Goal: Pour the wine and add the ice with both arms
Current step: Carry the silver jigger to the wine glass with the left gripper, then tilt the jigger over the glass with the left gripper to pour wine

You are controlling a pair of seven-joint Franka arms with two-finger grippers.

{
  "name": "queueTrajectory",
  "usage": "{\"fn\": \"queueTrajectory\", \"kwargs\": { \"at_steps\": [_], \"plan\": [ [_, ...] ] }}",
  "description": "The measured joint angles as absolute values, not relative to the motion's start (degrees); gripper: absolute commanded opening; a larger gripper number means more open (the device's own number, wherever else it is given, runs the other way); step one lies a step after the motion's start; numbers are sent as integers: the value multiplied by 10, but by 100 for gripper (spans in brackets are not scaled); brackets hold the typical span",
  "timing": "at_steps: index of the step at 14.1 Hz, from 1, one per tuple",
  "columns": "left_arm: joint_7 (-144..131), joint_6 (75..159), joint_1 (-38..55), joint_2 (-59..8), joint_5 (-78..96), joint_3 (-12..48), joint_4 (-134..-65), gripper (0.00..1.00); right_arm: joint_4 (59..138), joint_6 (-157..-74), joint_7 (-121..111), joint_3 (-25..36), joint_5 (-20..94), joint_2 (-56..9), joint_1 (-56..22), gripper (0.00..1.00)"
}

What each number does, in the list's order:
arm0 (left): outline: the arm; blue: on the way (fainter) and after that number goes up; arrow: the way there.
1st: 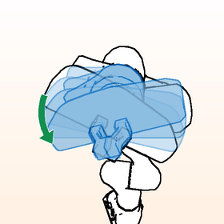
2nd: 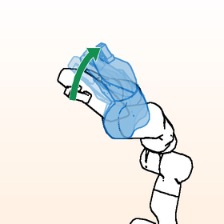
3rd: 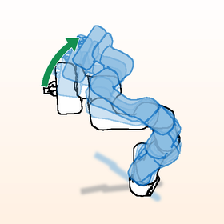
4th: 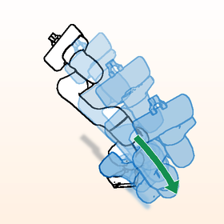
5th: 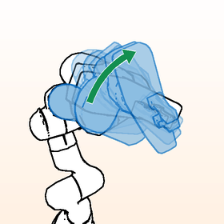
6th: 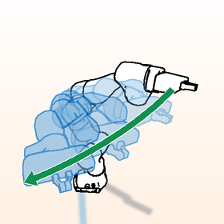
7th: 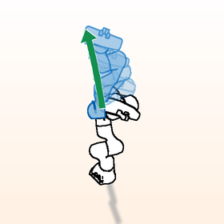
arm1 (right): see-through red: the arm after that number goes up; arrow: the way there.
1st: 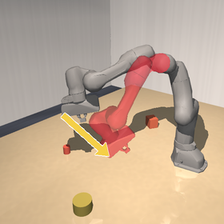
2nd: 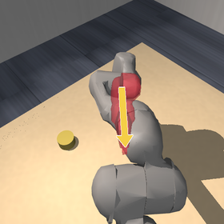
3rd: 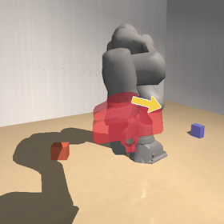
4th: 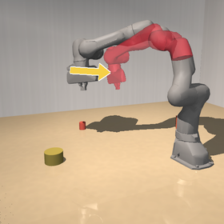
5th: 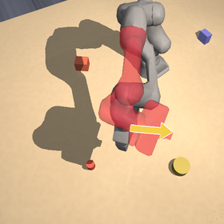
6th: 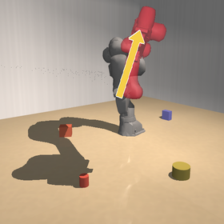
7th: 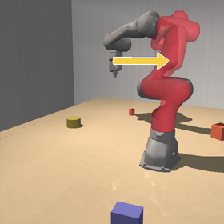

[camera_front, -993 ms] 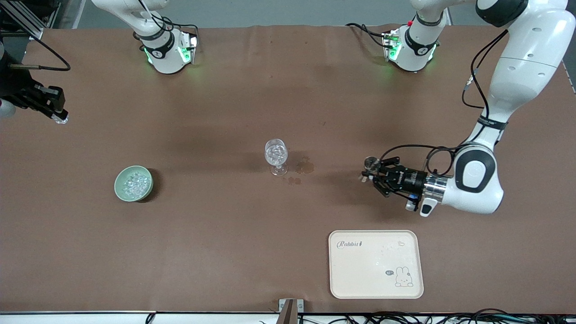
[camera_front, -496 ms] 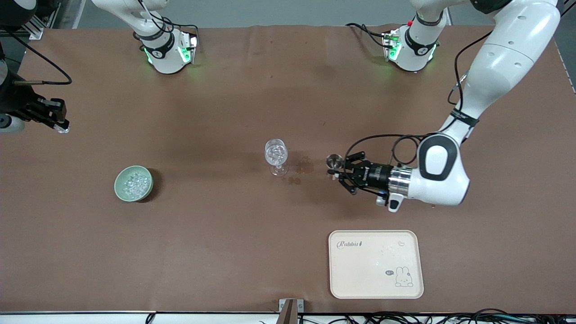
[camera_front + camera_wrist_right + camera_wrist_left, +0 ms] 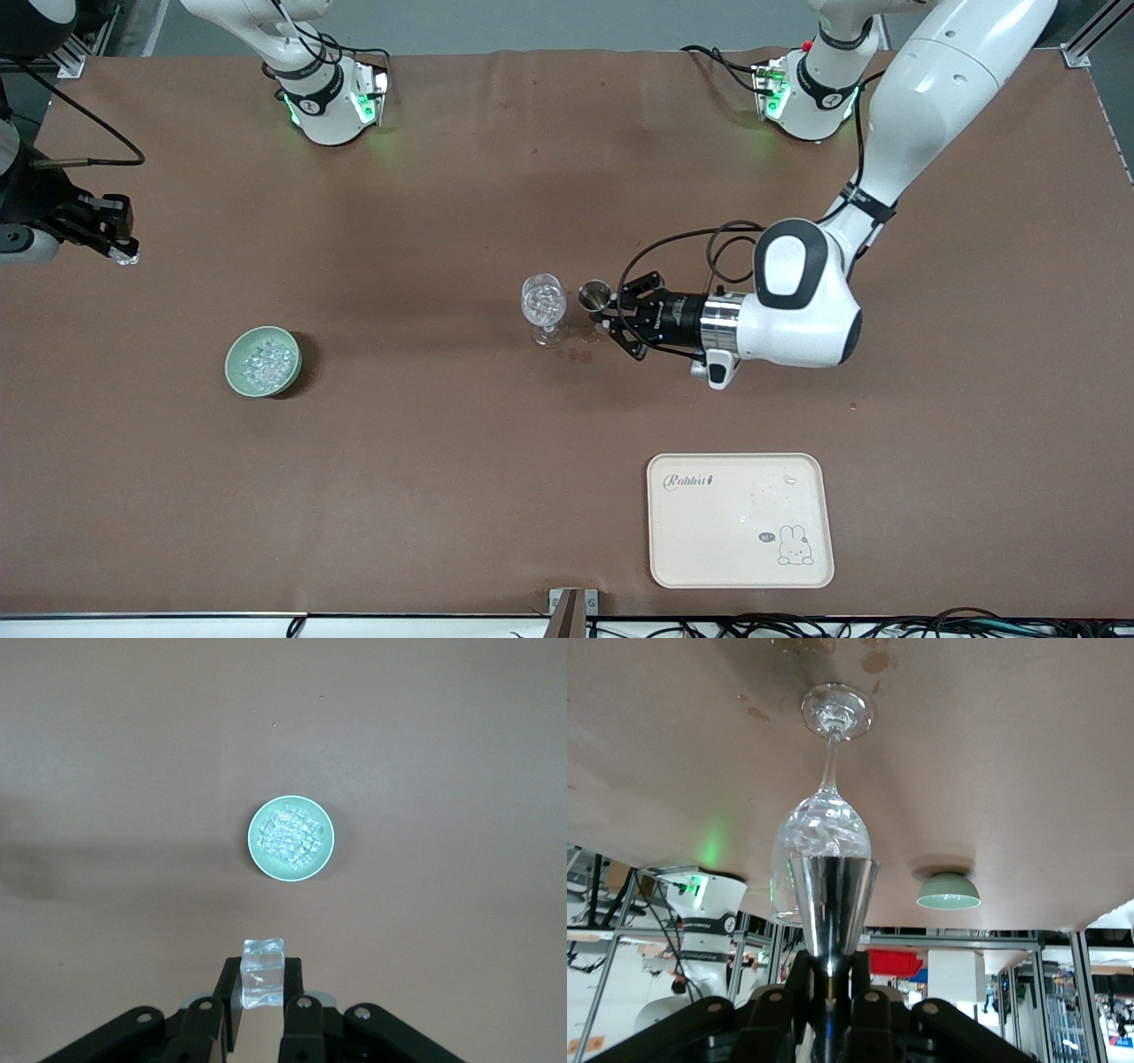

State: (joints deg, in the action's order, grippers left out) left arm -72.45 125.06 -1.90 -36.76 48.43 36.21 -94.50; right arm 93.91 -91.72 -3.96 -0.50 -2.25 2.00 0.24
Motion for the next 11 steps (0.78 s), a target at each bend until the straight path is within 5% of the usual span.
{"fn": "queueTrajectory", "kwargs": {
  "at_steps": [11],
  "plan": [
    [-913,1306,40,-355,279,362,-945,0,941,-912,-40,-6,-17,20,2,7]
  ]
}}
